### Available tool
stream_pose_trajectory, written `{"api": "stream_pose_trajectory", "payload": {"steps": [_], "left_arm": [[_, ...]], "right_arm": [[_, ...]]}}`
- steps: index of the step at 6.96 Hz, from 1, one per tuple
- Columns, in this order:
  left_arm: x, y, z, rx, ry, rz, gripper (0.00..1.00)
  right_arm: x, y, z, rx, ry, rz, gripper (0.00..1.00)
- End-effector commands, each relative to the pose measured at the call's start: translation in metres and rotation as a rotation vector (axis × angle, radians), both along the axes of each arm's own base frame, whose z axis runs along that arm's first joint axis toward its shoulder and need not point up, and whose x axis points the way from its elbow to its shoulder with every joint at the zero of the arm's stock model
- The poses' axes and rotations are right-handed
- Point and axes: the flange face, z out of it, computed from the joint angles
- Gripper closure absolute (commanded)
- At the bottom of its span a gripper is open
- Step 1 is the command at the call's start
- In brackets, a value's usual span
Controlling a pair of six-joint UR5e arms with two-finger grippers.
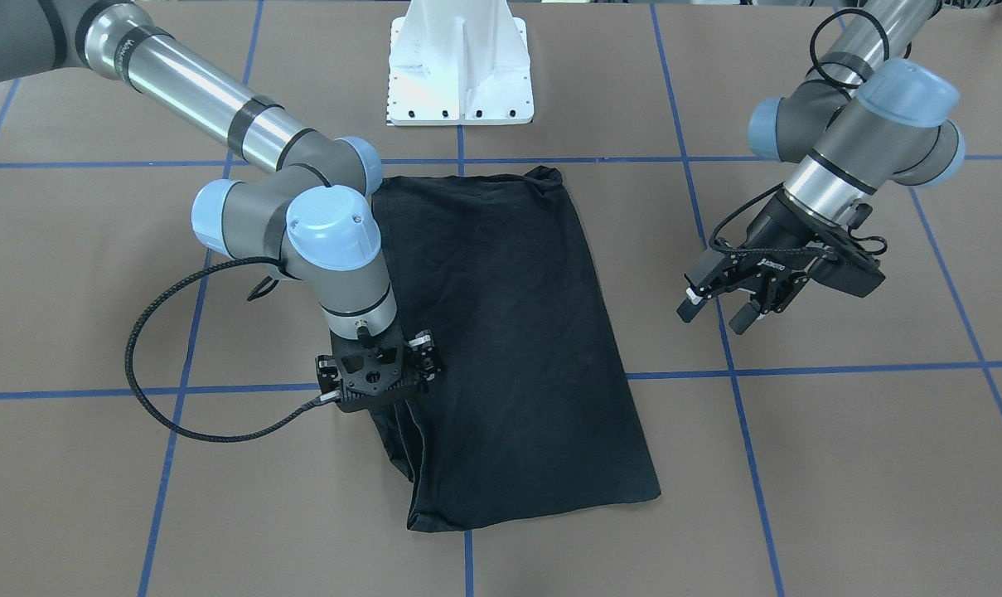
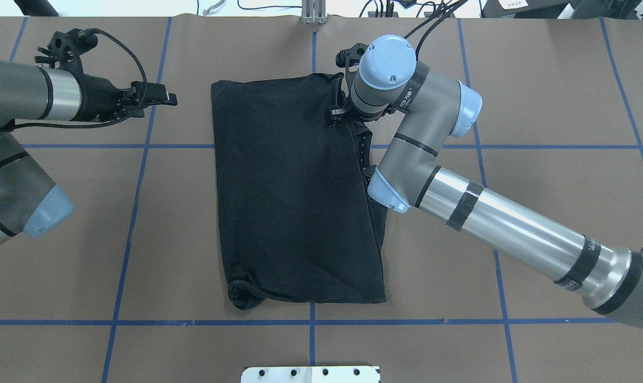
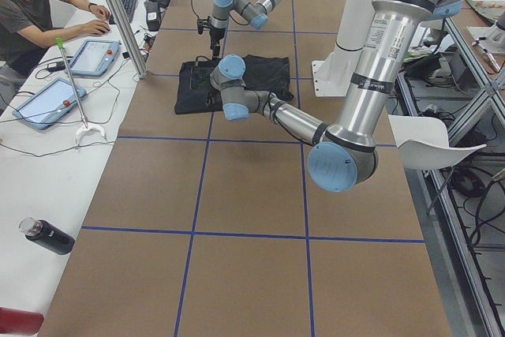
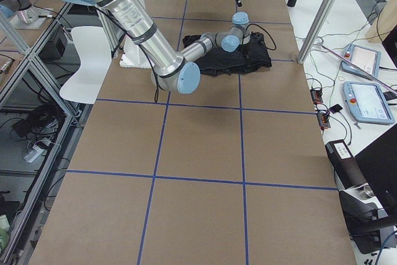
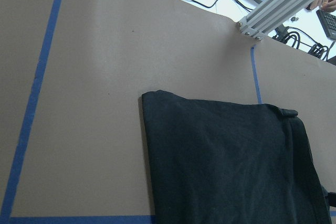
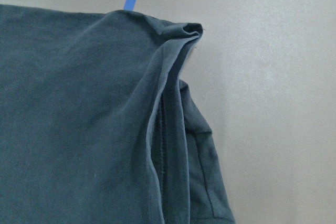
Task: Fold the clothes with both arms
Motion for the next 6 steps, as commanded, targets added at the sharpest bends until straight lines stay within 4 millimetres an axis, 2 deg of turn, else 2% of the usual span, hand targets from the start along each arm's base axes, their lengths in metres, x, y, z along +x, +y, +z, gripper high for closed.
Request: {"api": "stream_pose_trajectory", "payload": {"steps": [1,3,6], "left_arm": [[-0.002,-0.002,-0.003,0.004,0.003,-0.003,0.00],[-0.001,-0.002,-0.002,0.002,0.002,-0.003,0.00],[0.002,-0.003,-0.001,0.002,-0.002,0.001,0.00]], "right_arm": [[-0.016,-0.013,0.008,0.014,0.000,0.009,0.01],[-0.018,-0.016,0.005,0.024,0.002,0.019,0.01],[-0.026,-0.026,0.016,0.049,-0.002,0.041,0.01]]}}
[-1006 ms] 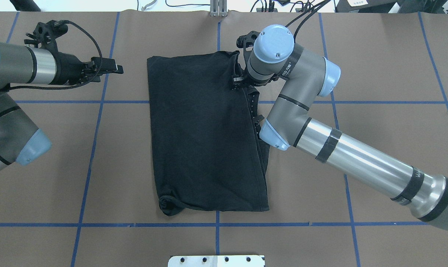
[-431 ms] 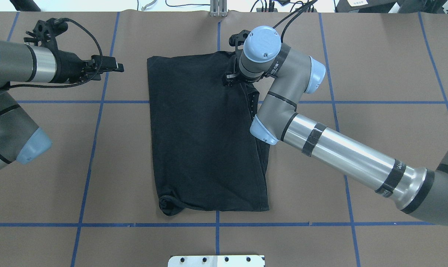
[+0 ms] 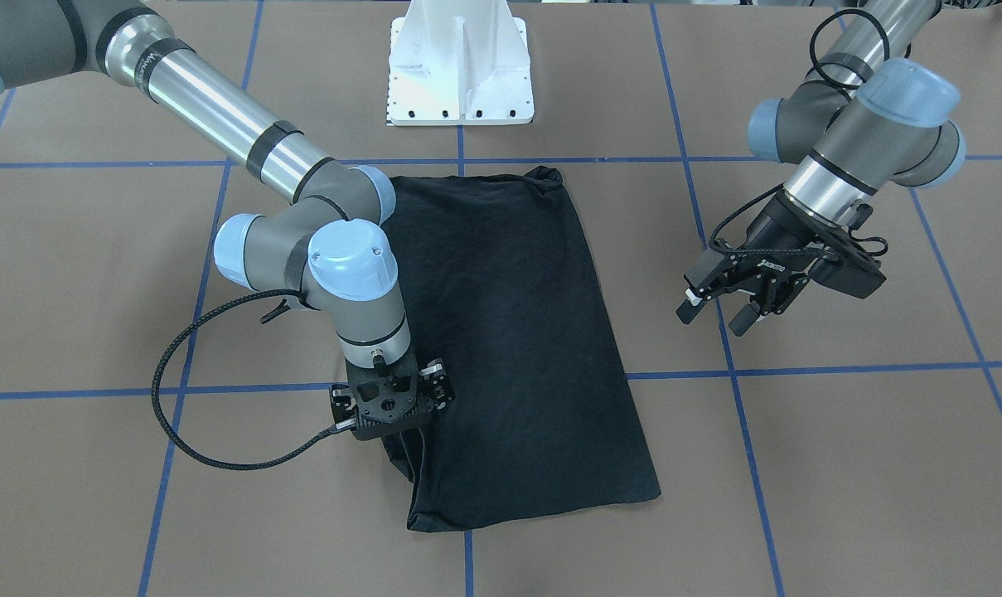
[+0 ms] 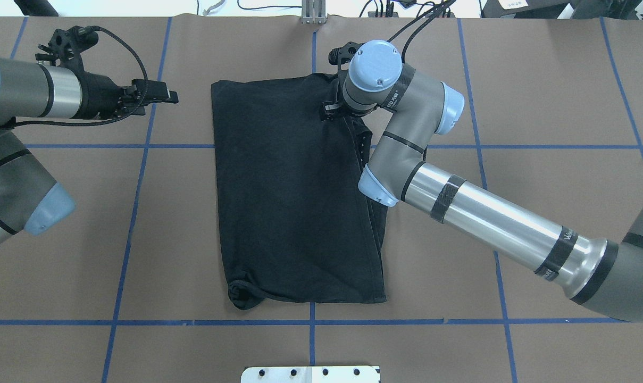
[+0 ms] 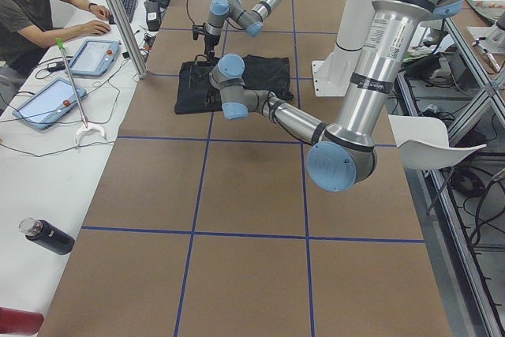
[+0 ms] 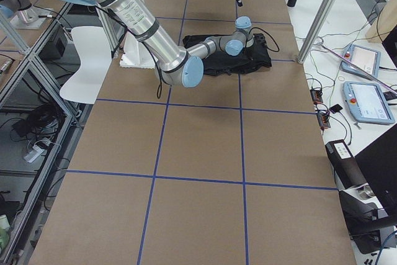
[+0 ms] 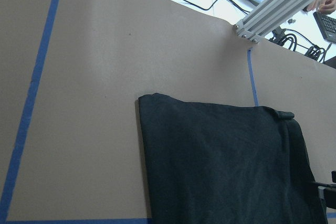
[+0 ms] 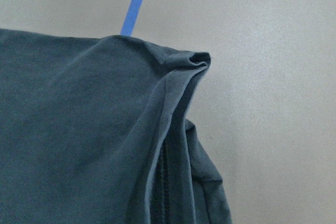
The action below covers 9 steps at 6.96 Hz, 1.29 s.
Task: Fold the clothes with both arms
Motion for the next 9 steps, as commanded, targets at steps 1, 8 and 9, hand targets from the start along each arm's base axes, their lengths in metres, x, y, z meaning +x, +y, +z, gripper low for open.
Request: {"api": "stream_pose_trajectory", "payload": {"steps": [1,8,9], "left_arm": [[0.001,-0.001,0.001,0.000,-0.002,0.000,0.00],[0.006,-0.004,0.010,-0.006,-0.010,0.002,0.00],[0.006,-0.005,0.010,-0.006,-0.010,0.002,0.00]], "right_arm": [[-0.003,-0.003,0.003,0.004,-0.002,0.003,0.01],[0.023,-0.024,0.030,-0.021,0.029,0.031,0.01],[0.027,-0.027,0.038,-0.030,0.038,0.036,0.01]]}}
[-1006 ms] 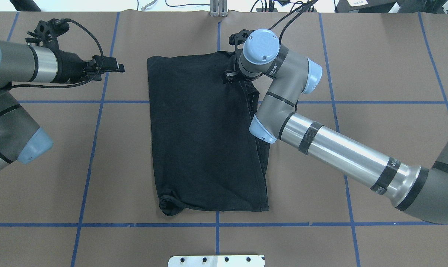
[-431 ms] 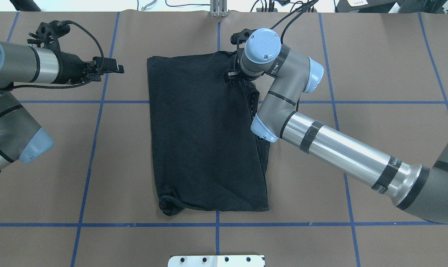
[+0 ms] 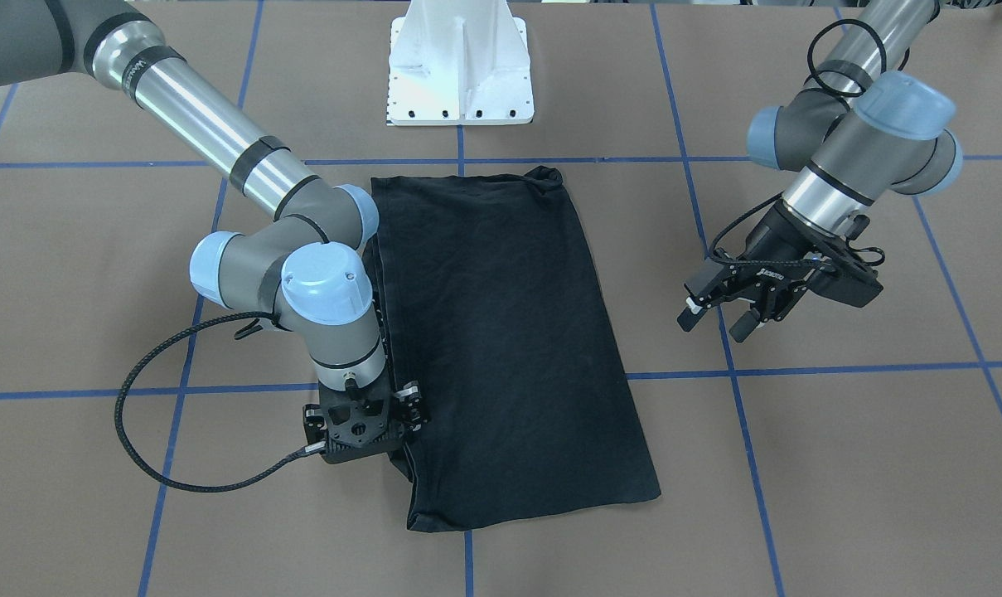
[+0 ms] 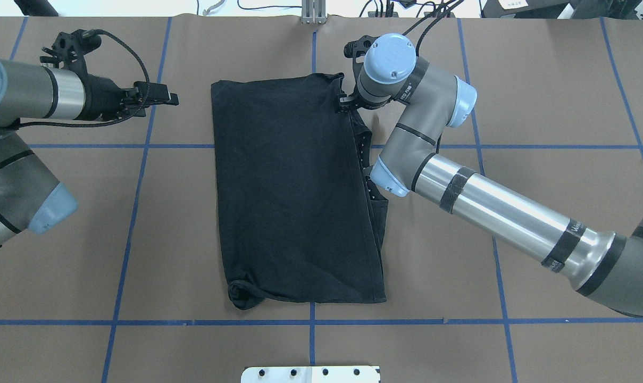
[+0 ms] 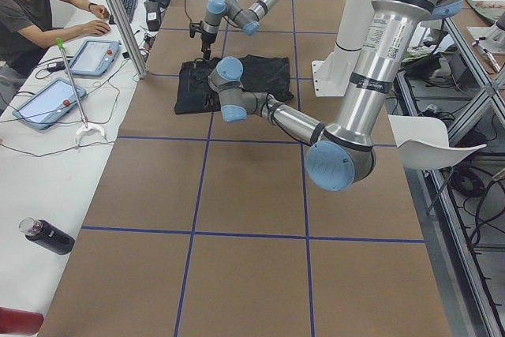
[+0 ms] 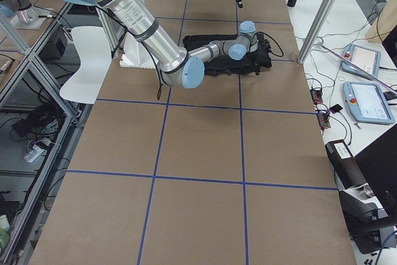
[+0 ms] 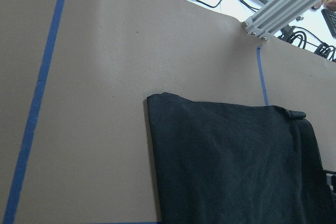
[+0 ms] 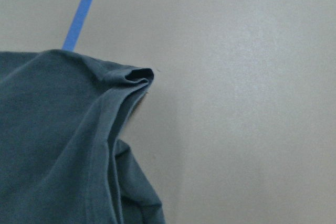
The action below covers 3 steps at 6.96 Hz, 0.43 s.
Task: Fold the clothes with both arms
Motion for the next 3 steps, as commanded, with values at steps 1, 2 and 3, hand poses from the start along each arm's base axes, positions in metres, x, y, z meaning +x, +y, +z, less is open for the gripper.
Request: {"api": "stream_pose_trajectory", "payload": {"steps": [1,2,3], "left_arm": [[0.000,0.000,-0.001,0.001,0.001,0.000,0.00],[0.000,0.000,-0.002,0.001,0.004,0.000,0.00],[0.000,0.001,-0.005,0.001,0.010,0.000,0.00]], "right_arm": [[0.009,-0.008,0.008,-0.010,0.007,0.009,0.01],[0.017,-0.012,0.005,-0.025,-0.012,-0.003,0.01],[0.028,-0.017,-0.004,-0.040,-0.047,-0.020,0.01]]}}
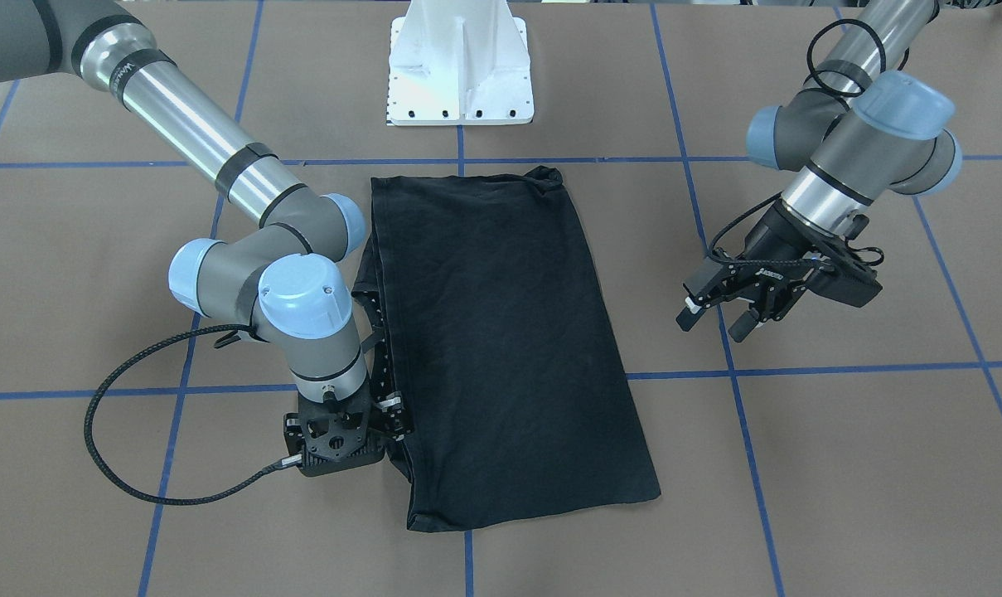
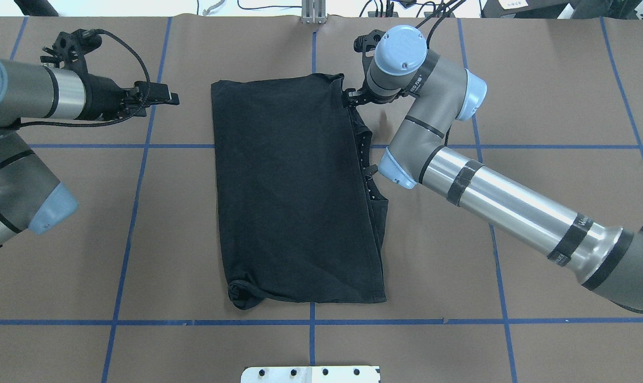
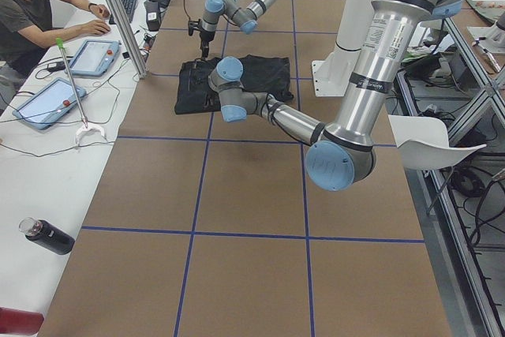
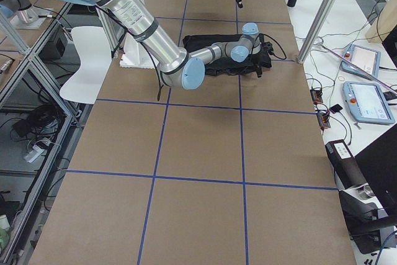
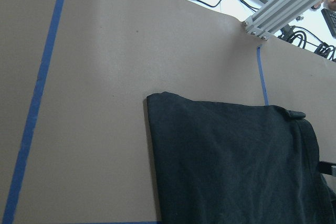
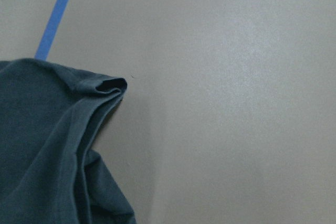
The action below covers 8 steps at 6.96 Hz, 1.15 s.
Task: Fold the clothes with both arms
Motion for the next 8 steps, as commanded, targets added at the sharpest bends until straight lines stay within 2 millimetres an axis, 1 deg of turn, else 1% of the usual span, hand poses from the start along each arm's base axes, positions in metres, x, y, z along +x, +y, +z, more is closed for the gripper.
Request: {"api": "stream_pose_trajectory", "payload": {"steps": [1,2,3,4,5,6,7,8], "left_arm": [[-0.004,0.003,-0.005,0.002,0.011,-0.001,0.00],[-0.012,0.015,-0.019,0.002,0.042,0.017,0.00],[-0.017,0.030,-0.033,-0.081,0.118,0.028,0.00],[-0.020,0.047,-0.046,-0.122,0.168,0.034,0.00],[-0.011,0.074,-0.054,-0.186,0.218,0.056,0.00],[-0.009,0.094,-0.062,-0.236,0.258,0.070,0.00],[-0.009,0.112,-0.055,-0.271,0.263,0.082,0.00],[-0.006,0.124,-0.043,-0.294,0.251,0.084,0.00]], "right_arm": [[0.026,-0.008,-0.023,-0.034,-0.073,-0.038,0.01],[0.042,-0.004,-0.050,-0.071,-0.093,-0.061,0.01],[0.057,0.010,-0.074,-0.093,-0.100,-0.076,0.01],[0.074,0.030,-0.079,-0.111,-0.121,-0.099,0.01],[0.093,0.053,-0.070,-0.137,-0.160,-0.085,0.01],[0.108,0.074,-0.069,-0.176,-0.208,-0.097,0.01],[0.119,0.094,-0.065,-0.252,-0.257,-0.076,0.01],[0.127,0.128,-0.064,-0.298,-0.296,-0.067,0.01]]}}
